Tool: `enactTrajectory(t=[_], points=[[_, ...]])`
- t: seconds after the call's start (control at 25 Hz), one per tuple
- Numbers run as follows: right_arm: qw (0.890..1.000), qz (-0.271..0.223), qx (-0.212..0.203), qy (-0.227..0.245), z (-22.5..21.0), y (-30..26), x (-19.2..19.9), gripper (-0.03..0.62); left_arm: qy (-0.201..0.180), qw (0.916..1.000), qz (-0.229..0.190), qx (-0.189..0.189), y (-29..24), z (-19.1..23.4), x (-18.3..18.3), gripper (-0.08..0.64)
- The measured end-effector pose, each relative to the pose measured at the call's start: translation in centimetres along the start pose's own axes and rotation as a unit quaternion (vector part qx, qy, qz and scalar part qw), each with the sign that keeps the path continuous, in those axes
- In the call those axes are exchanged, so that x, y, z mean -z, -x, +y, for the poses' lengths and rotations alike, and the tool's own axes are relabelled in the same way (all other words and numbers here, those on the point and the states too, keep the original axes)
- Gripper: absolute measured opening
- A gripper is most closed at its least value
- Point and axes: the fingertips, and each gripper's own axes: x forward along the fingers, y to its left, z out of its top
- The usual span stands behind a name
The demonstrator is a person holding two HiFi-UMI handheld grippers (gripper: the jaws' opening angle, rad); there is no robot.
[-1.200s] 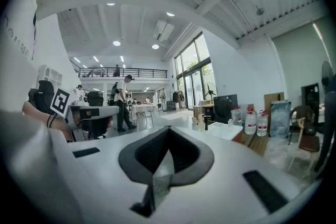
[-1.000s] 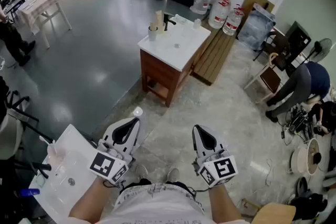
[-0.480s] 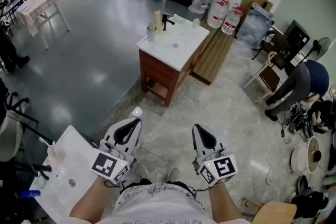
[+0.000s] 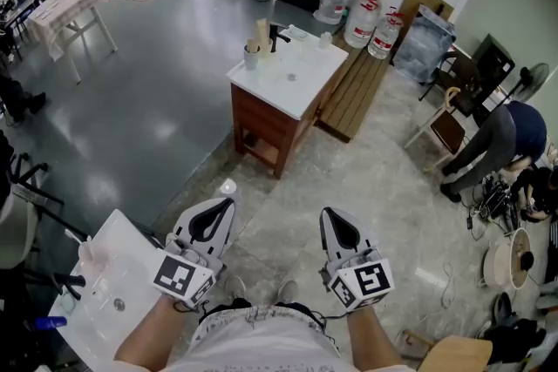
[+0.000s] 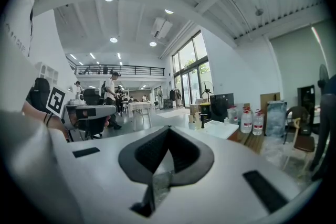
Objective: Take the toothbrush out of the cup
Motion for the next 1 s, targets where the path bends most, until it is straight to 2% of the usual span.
enactTrajectory(t=[0.64, 1.0], points=[[1.0, -0.008, 0.0, 0.013, -0.4, -0.1, -1.1, 0.009, -0.001, 1.0, 0.004, 0.002, -0.8, 0.2, 0.0, 0.021], [1.0, -0.011, -0.009, 0.015, 0.0, -0.6, -0.8, 0.052, 0.0, 1.0, 0.005, -0.002, -0.9, 0.6, 0.2, 0.049]])
